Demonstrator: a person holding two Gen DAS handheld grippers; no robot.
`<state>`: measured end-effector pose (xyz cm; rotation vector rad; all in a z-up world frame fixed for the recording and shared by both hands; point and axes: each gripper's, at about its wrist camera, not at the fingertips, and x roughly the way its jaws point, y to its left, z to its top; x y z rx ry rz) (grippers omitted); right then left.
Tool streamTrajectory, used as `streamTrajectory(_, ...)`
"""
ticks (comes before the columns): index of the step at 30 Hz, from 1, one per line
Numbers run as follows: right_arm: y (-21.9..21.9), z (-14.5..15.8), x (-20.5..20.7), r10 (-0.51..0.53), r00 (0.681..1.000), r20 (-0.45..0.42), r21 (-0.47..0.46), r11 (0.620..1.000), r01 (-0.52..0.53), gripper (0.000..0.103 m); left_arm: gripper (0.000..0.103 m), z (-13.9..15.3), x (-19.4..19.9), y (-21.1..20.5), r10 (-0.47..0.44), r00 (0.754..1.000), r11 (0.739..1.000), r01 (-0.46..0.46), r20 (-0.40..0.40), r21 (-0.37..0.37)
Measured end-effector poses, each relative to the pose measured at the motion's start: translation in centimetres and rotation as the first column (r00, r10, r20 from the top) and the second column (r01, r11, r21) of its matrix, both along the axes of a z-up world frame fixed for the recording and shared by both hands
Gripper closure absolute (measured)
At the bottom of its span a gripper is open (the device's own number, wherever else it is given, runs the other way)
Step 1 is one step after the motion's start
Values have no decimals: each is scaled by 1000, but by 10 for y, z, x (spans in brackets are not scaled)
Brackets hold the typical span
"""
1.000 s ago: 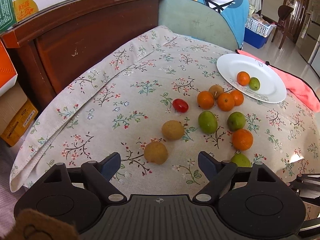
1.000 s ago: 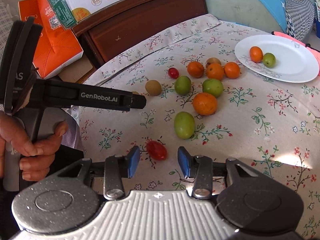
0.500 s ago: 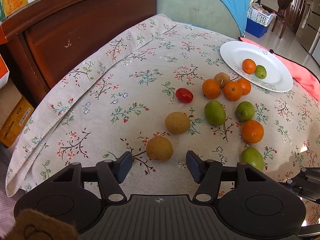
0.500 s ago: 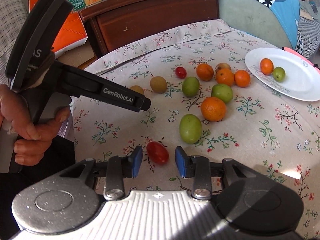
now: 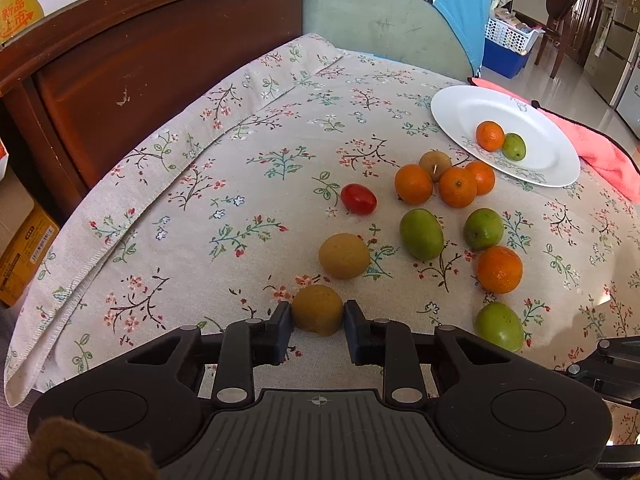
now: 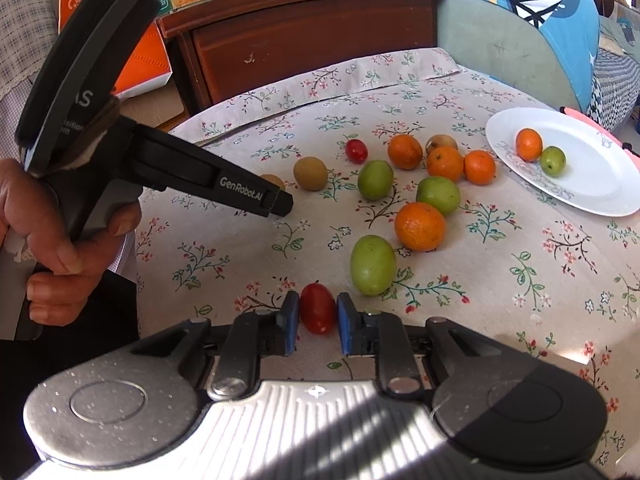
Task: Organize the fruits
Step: 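Carry the kiwi and cherry tomato toward the white plate with both tools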
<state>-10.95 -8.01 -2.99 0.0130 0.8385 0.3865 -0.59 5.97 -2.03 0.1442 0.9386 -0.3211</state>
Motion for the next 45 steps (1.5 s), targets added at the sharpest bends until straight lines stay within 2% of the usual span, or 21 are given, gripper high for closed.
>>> streamTrajectory(10,-13,13,2,-55,998,8,68,996,54,83,78,21,-10,-12,-51,998,997,53,49,-47)
streamTrajectory(14,-28,26,6,-113,993,23,116,987,110,83,78,31,-11,-21,-76,995,993,81,64,-86)
streamTrajectory(20,-70,41,21,-288,957,21,141,949,282,83,78,42,-6,-46,-146,986,983,154,86,-100)
streamTrajectory(27,-118,50,45,-431,902,-21,187,885,427,83,78,46,9,-76,-197,977,967,208,84,-145)
streamTrajectory(32,-132,48,58,-485,874,-6,136,866,481,83,78,44,22,-98,-219,971,958,232,93,-170)
streamTrajectory(45,-168,36,91,-540,839,-66,138,828,543,83,78,34,57,-145,-255,962,937,270,95,-223)
